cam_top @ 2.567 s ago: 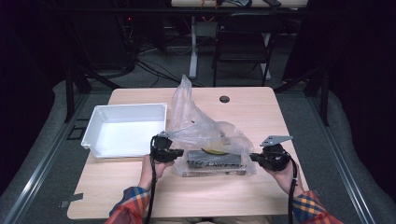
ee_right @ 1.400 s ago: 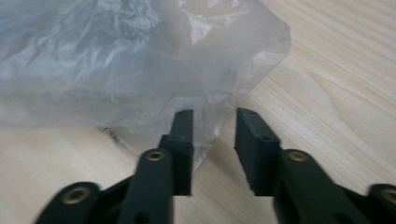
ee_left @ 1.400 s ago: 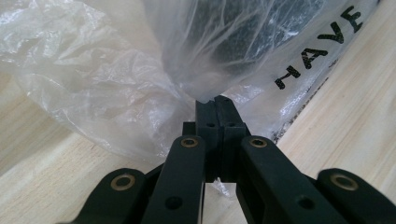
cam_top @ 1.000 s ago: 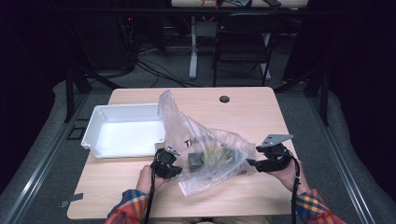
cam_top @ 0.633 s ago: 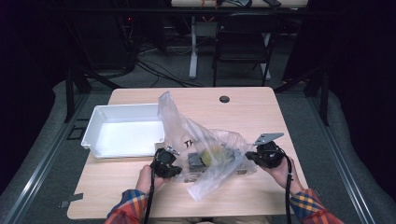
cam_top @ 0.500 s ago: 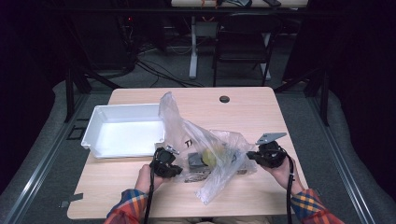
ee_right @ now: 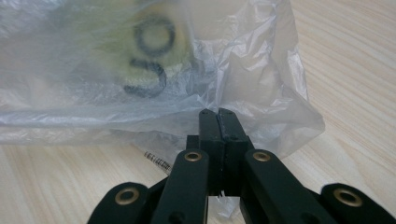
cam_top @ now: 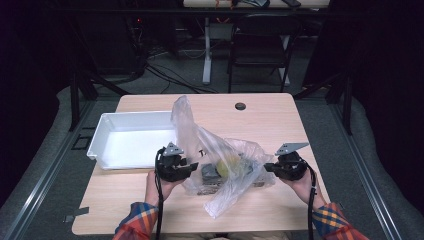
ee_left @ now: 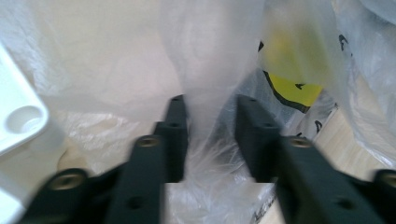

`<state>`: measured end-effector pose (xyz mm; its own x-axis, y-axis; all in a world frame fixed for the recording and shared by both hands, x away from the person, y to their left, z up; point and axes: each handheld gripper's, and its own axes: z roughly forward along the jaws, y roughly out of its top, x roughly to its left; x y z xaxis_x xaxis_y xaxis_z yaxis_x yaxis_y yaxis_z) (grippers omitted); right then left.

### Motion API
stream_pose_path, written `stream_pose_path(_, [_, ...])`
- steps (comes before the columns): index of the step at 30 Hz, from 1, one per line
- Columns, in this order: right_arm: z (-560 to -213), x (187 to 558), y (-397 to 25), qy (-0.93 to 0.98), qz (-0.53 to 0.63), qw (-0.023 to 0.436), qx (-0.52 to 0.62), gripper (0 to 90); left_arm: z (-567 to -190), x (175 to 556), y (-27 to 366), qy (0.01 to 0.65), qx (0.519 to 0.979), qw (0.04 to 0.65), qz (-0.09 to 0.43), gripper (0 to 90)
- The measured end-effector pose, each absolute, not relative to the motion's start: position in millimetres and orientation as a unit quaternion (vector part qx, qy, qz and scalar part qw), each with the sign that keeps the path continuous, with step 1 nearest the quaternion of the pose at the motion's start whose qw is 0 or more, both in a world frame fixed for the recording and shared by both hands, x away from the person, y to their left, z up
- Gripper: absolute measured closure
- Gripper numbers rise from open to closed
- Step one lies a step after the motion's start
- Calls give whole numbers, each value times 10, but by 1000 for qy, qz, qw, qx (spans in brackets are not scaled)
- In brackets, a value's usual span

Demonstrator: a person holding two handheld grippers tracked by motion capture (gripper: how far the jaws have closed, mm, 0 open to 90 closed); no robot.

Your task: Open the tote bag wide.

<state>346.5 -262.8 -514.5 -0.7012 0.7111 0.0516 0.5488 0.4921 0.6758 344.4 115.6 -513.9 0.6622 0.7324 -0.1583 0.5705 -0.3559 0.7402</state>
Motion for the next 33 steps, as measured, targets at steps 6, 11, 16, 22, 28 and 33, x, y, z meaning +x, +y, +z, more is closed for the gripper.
stream_pose_path(6, [-5119, 3503, -2765, 832, 365, 104, 404, 900, -5247, 3455, 1148, 391, 837, 374, 78, 900])
stream_pose_path(11, [-5151, 3565, -2892, 809, 367, 102, 447, 900, -5306, 3474, 1239, 397, 844, 352, 70, 900])
stream_pose_path(16, [-5189, 3623, -2984, 794, 362, 108, 476, 900, -5355, 3509, 1286, 395, 854, 334, 58, 900])
stream_pose_path(22, [-5258, 3698, -3041, 785, 350, 120, 497, 900, -5424, 3522, 1292, 392, 866, 308, 46, 900])
stream_pose_path(28, [-5284, 3763, -3111, 780, 339, 129, 509, 900, -5476, 3554, 1325, 404, 867, 288, 43, 900])
stream_pose_path(33, [-5379, 3822, -3114, 784, 310, 138, 519, 900, -5490, 3558, 1307, 401, 873, 271, 55, 900])
